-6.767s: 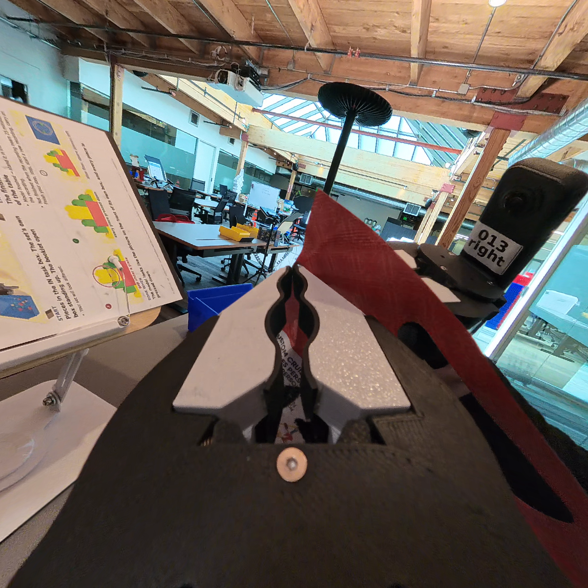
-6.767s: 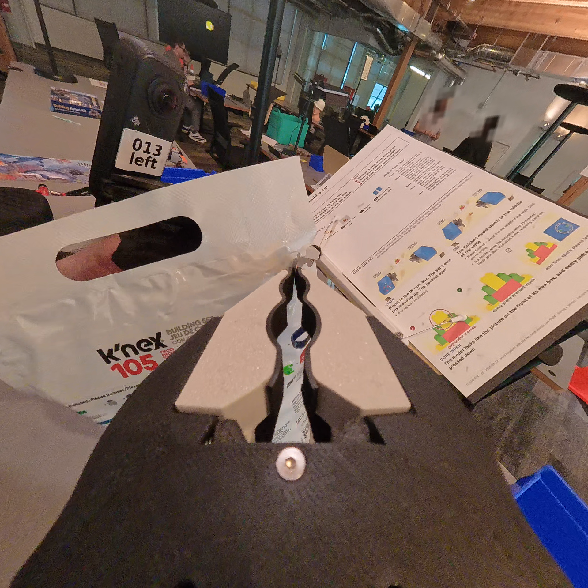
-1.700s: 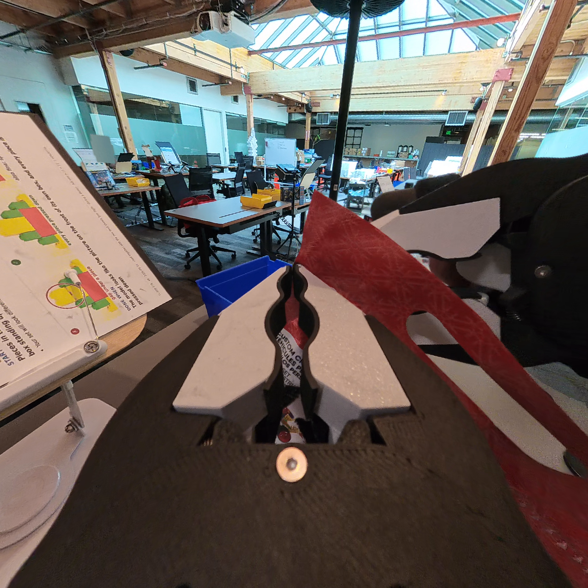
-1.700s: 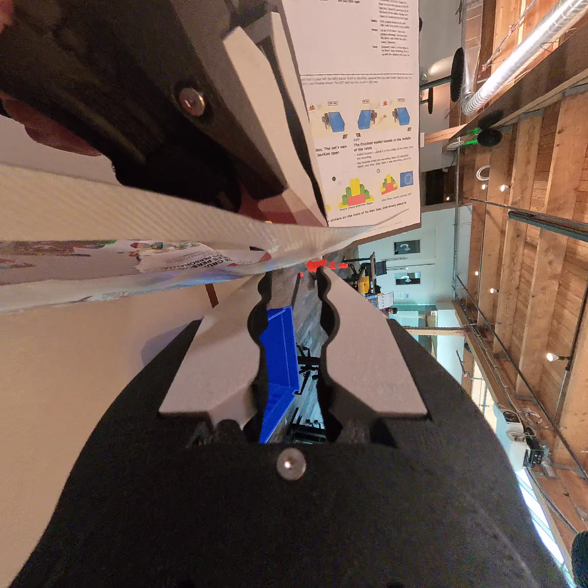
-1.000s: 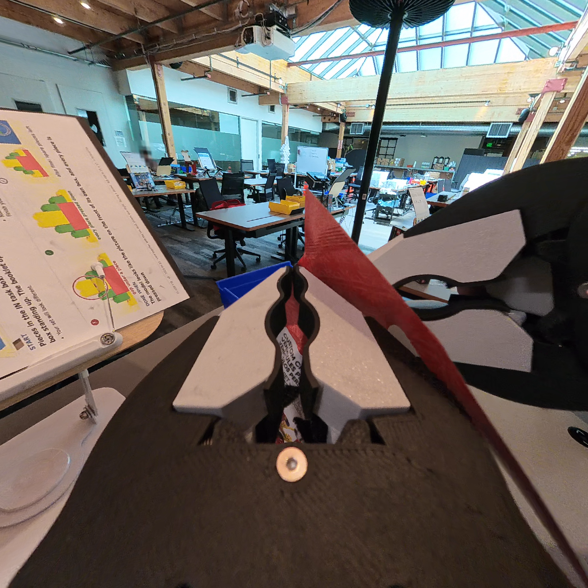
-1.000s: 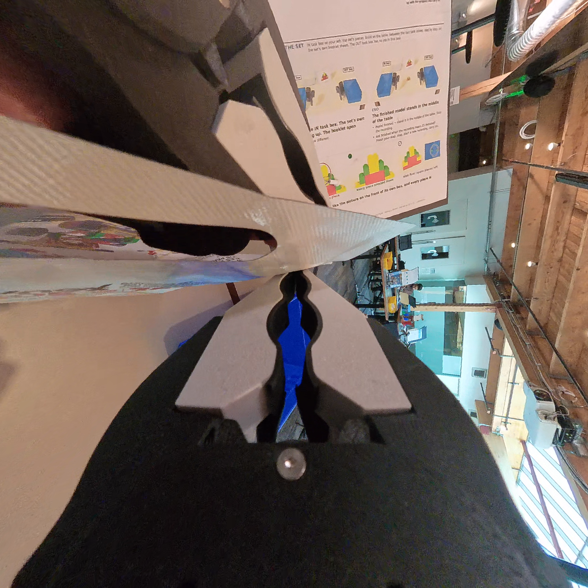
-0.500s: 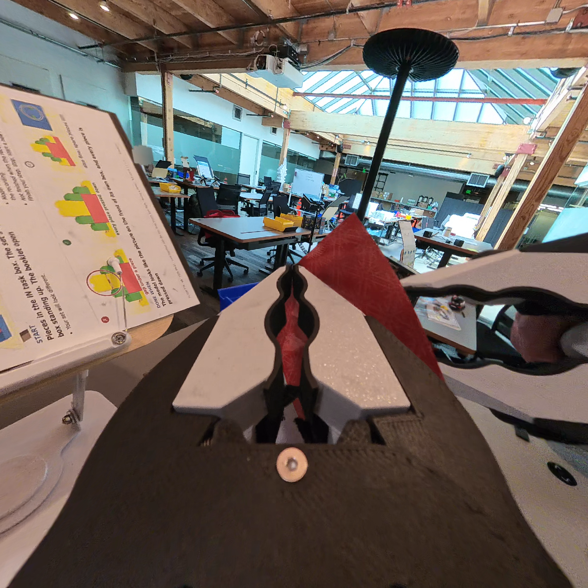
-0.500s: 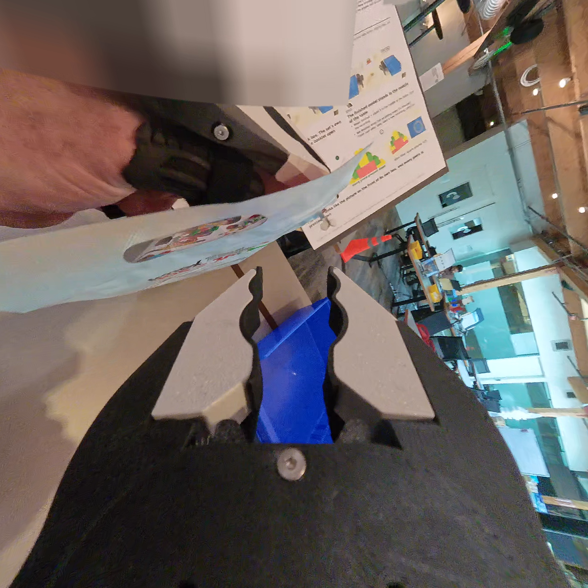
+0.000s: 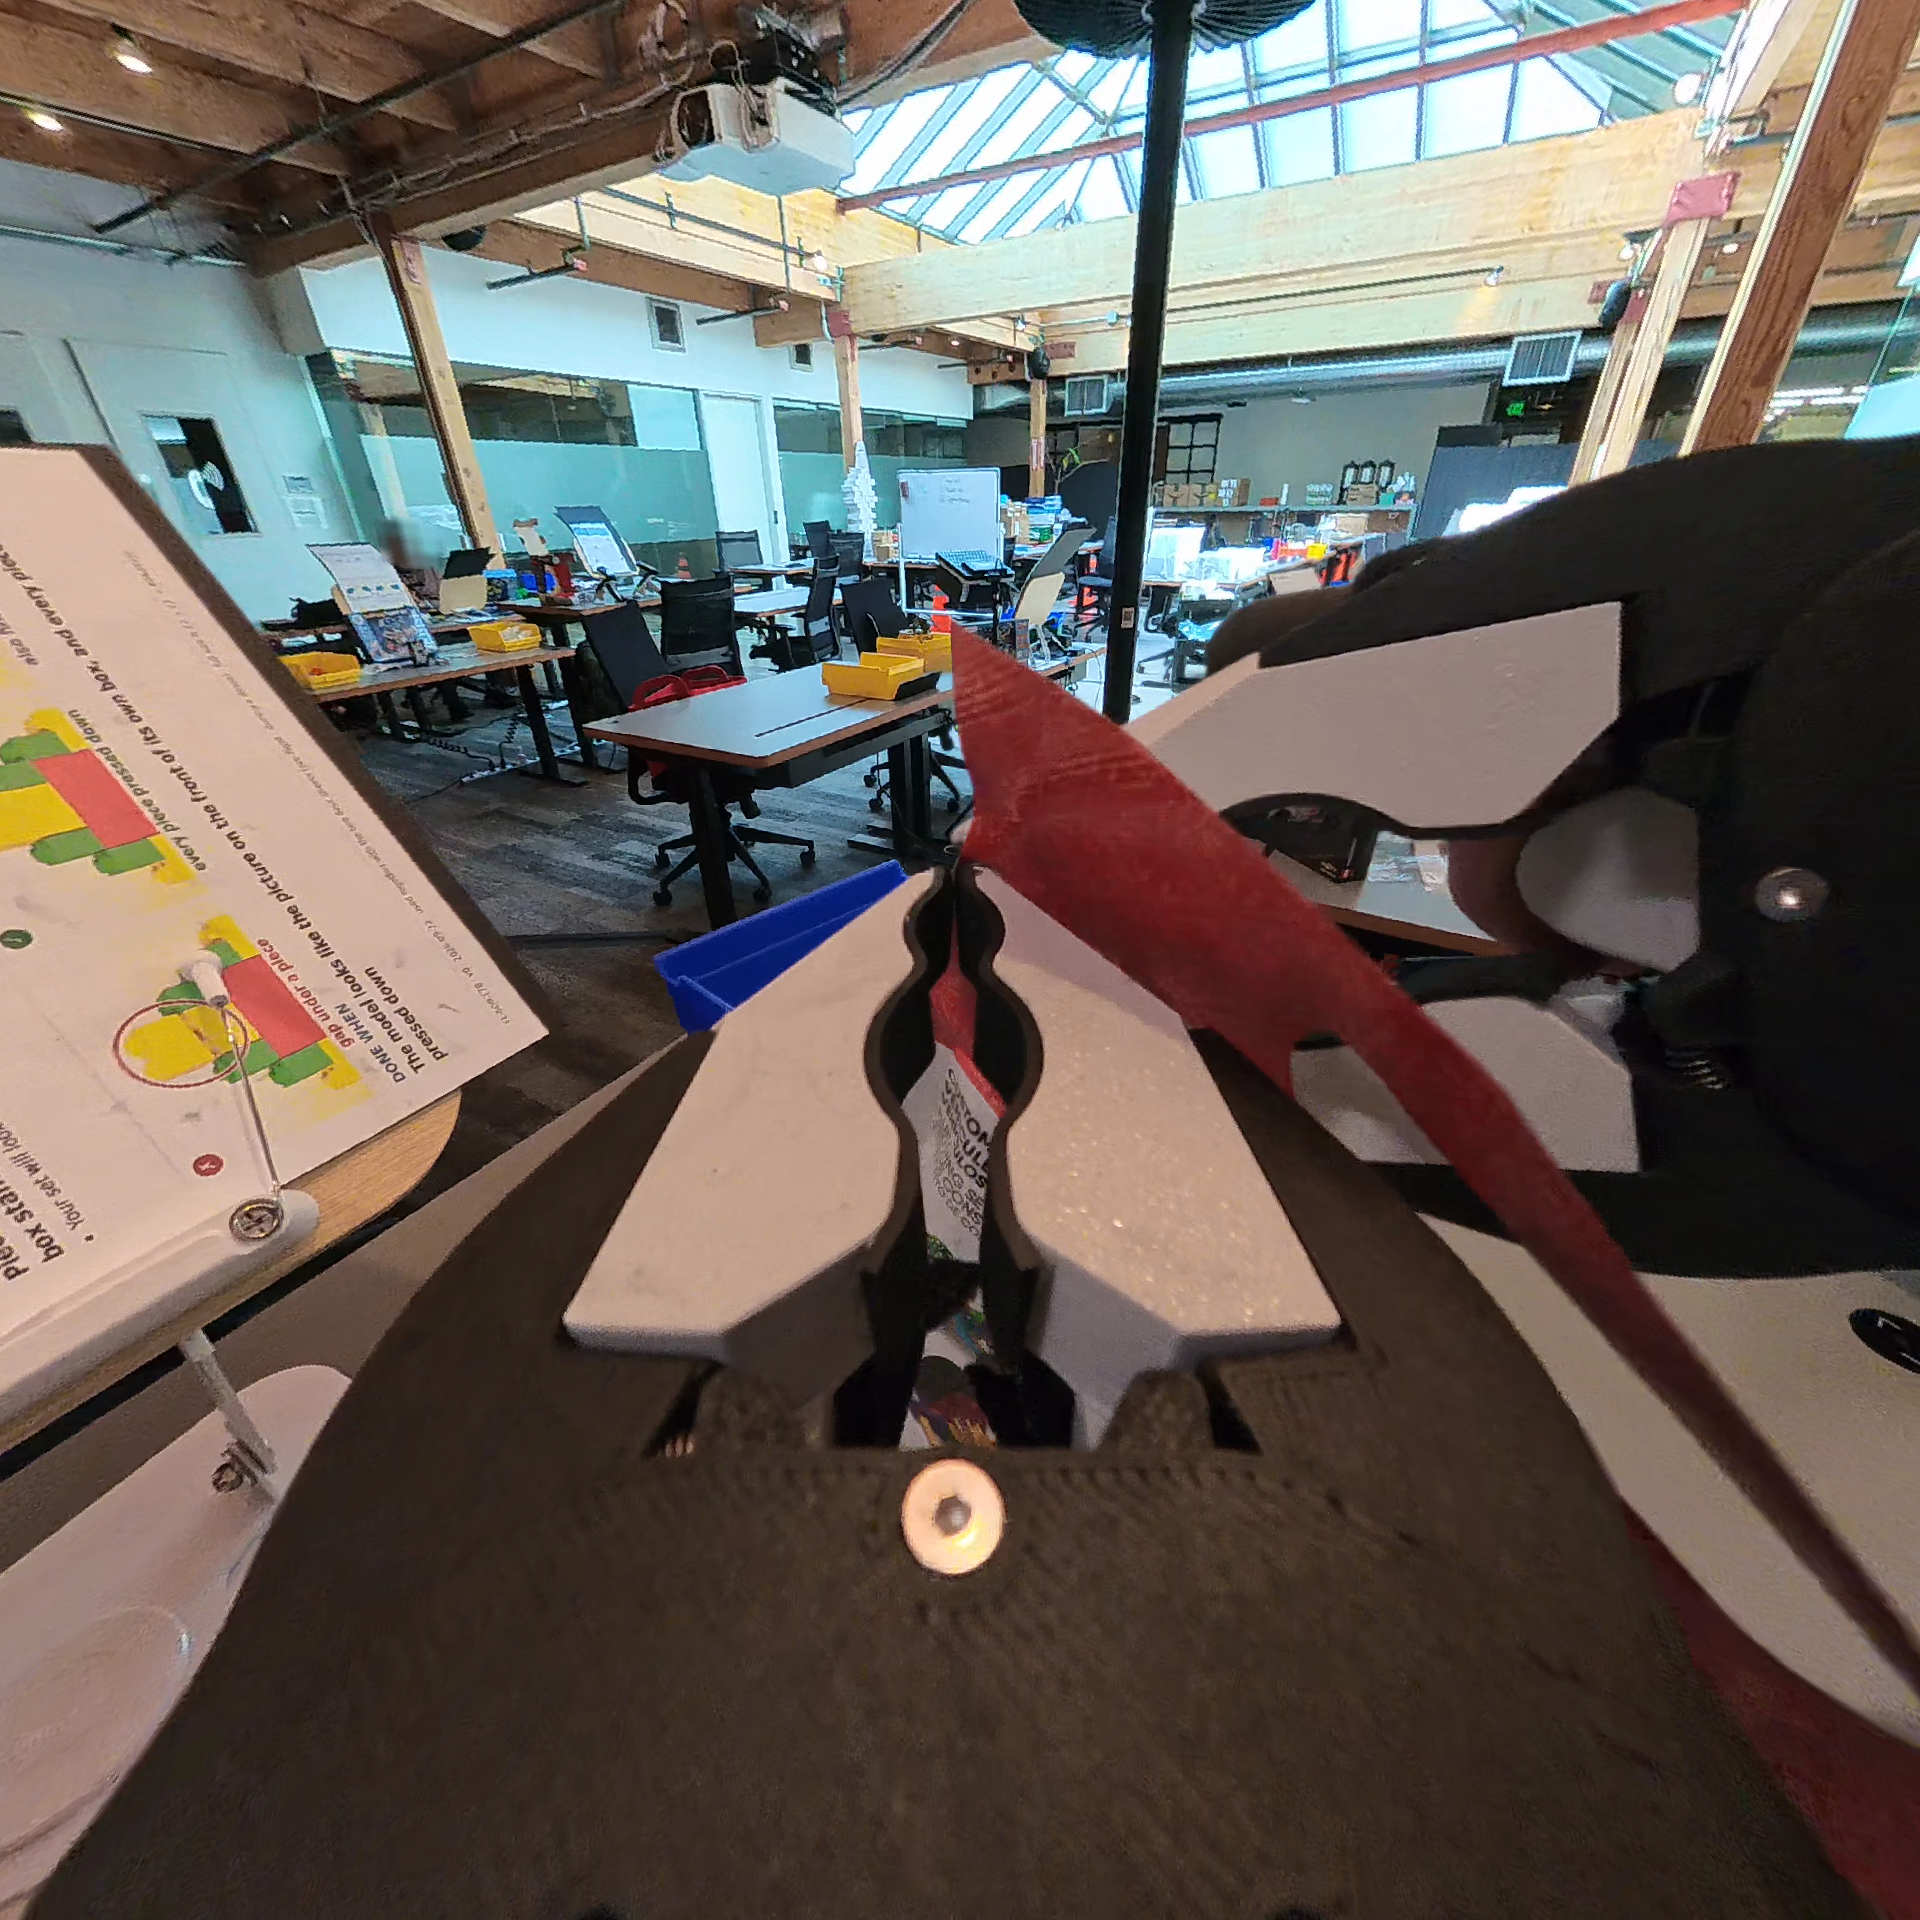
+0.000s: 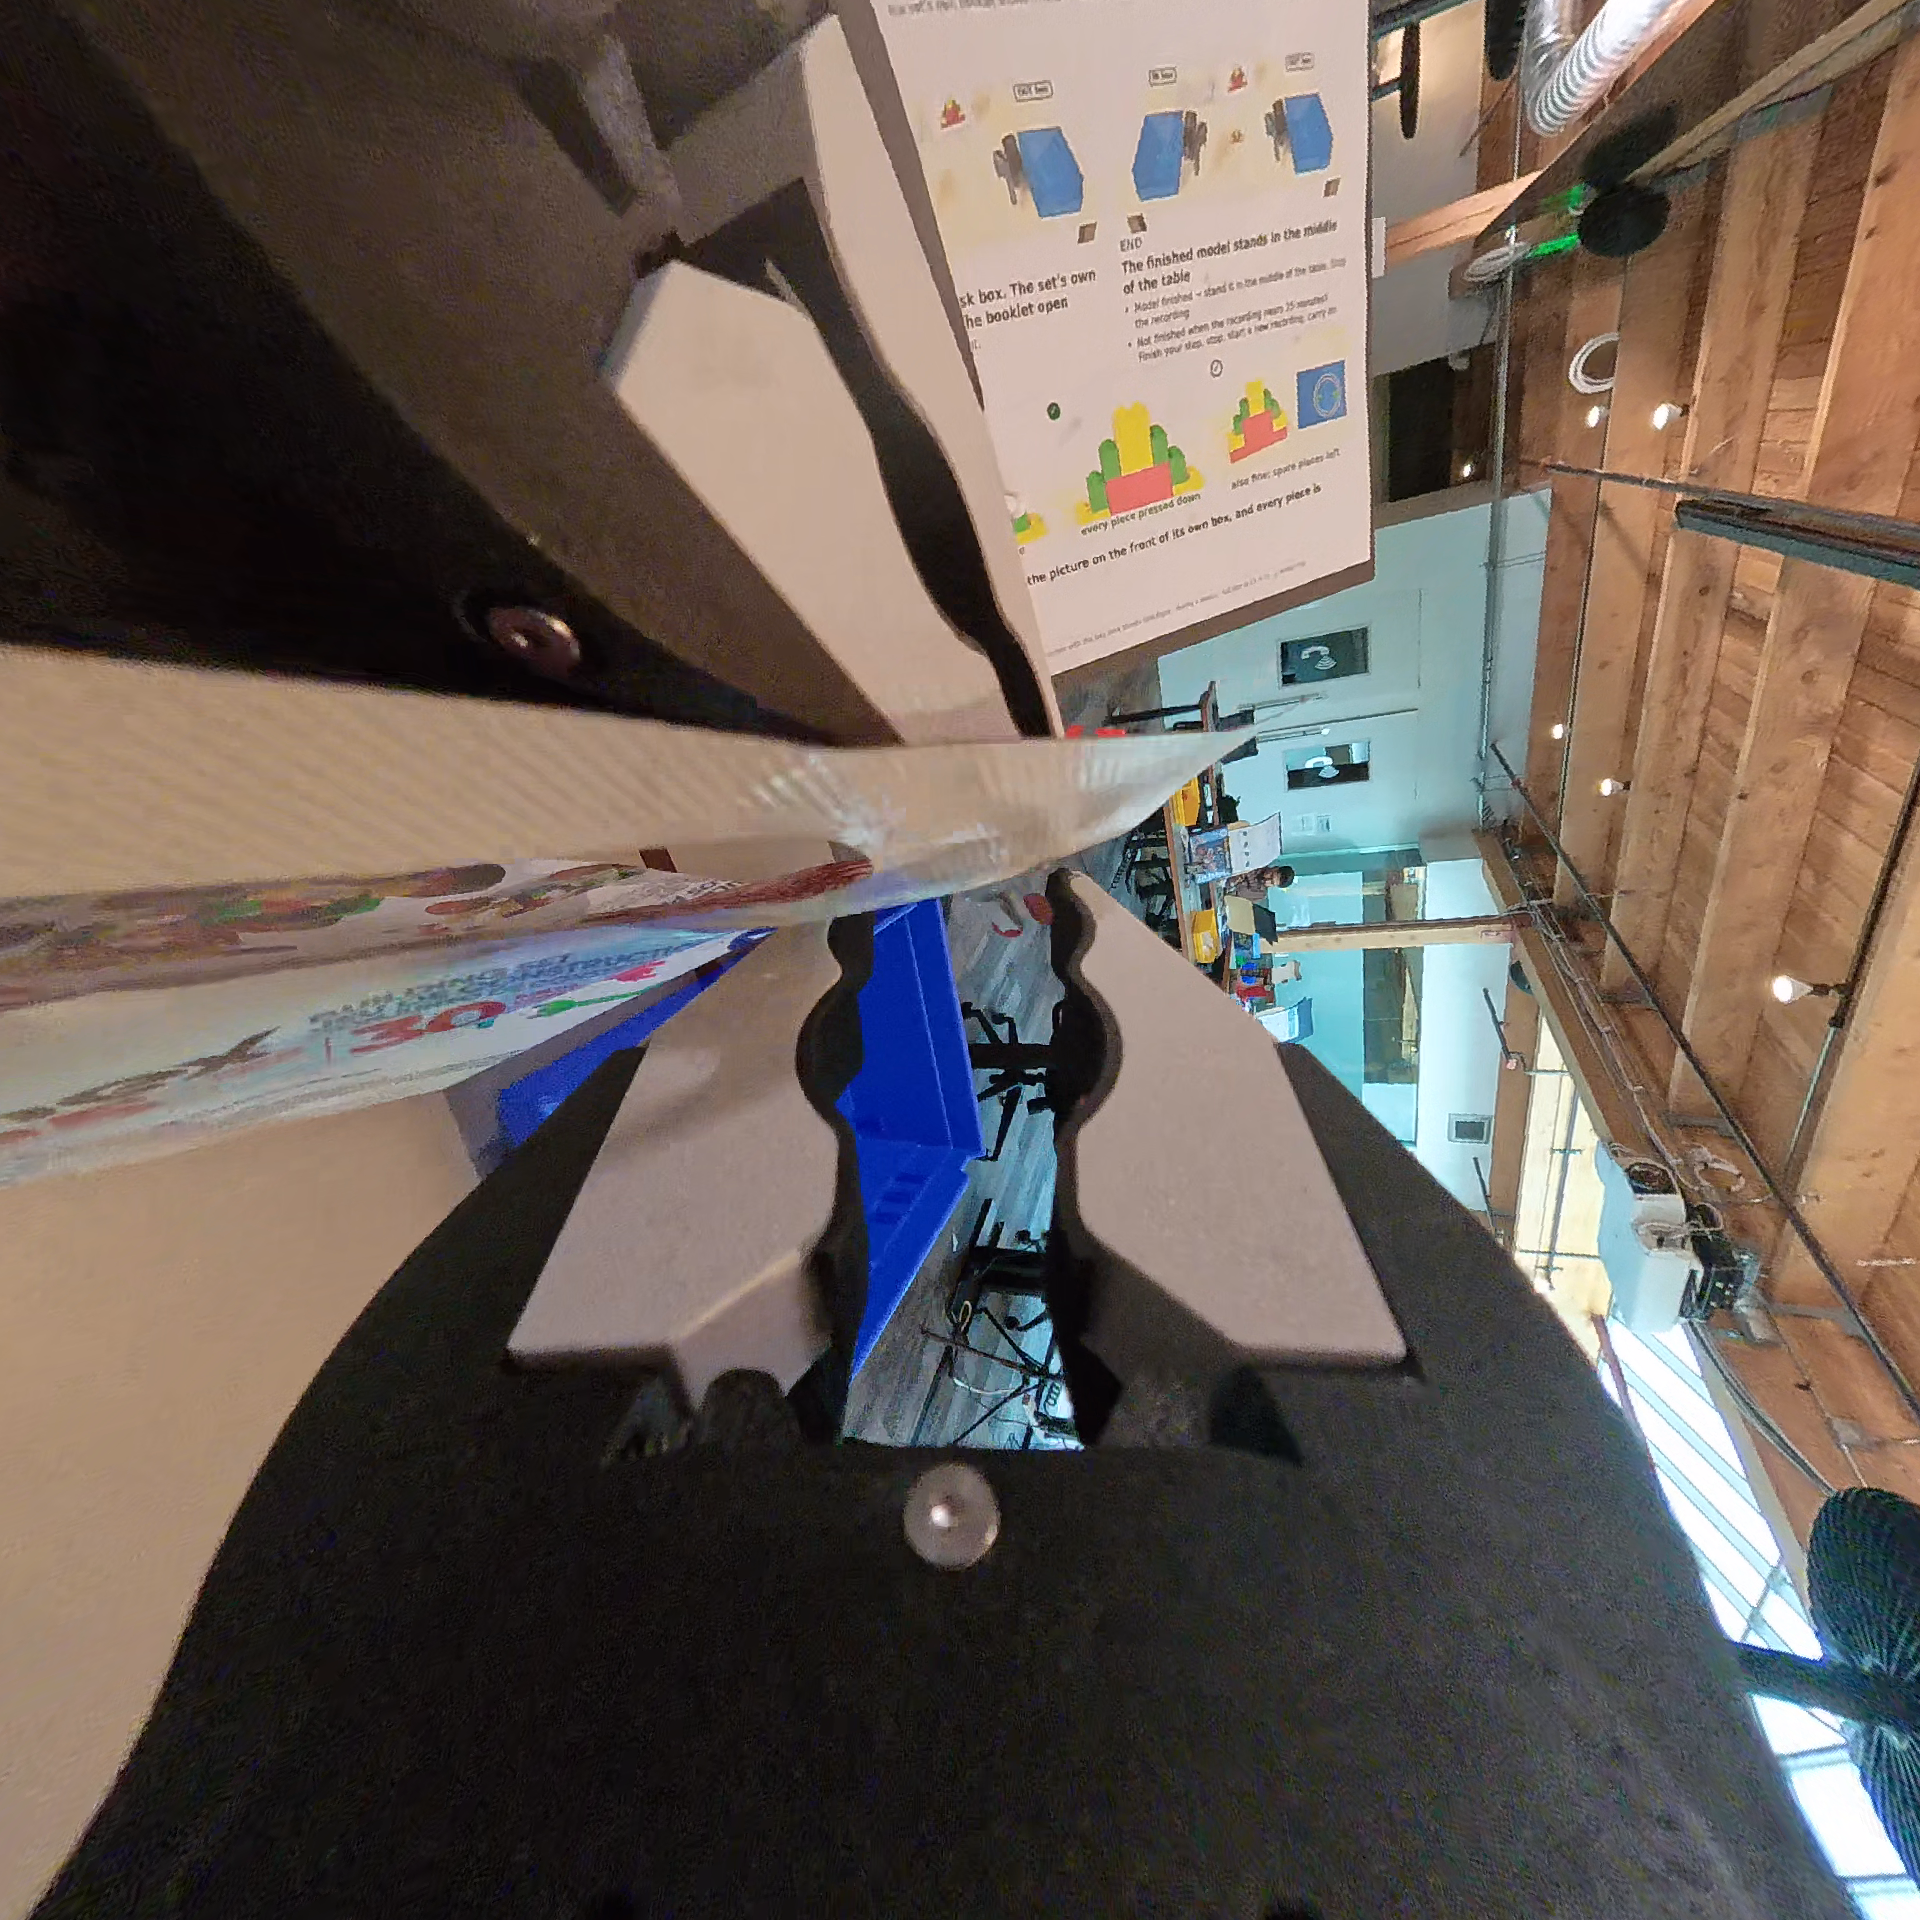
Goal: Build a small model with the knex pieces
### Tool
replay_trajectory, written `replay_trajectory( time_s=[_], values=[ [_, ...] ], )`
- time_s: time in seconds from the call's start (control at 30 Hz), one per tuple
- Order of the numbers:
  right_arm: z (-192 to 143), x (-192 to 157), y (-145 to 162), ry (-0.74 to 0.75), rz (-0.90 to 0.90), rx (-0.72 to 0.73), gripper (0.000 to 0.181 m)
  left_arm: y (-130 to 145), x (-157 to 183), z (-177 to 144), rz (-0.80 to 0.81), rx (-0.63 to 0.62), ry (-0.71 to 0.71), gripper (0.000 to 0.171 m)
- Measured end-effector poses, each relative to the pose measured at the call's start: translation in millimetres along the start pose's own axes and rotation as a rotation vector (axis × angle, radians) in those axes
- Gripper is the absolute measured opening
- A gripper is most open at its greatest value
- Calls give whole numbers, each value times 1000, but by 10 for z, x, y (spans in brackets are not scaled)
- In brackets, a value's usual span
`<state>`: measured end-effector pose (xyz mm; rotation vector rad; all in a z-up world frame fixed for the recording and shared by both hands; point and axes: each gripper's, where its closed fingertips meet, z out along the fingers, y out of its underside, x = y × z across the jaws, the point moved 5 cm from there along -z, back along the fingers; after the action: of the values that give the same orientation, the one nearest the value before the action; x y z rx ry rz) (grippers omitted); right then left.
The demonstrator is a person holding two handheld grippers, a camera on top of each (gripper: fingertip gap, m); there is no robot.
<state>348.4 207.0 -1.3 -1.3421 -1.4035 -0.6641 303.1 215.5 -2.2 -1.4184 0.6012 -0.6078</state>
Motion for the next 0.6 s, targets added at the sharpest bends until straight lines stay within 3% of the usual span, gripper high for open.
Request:
replay_trajectory(
  time_s=[0.2, 0.3, 0.6],
  values=[
    [-14, -3, 80, -15, 38, -45, 30, -2, 85, 50, 6, -6, -10, 0],
    [1, -28, 116, -21, 125, -66, 15, -23, 125, 60, -3, 8, -20, 0],
    [-15, -4, 131, -67, 193, -51, 0, -17, 173, 57, 6, 15, -45, 0]
  ],
)
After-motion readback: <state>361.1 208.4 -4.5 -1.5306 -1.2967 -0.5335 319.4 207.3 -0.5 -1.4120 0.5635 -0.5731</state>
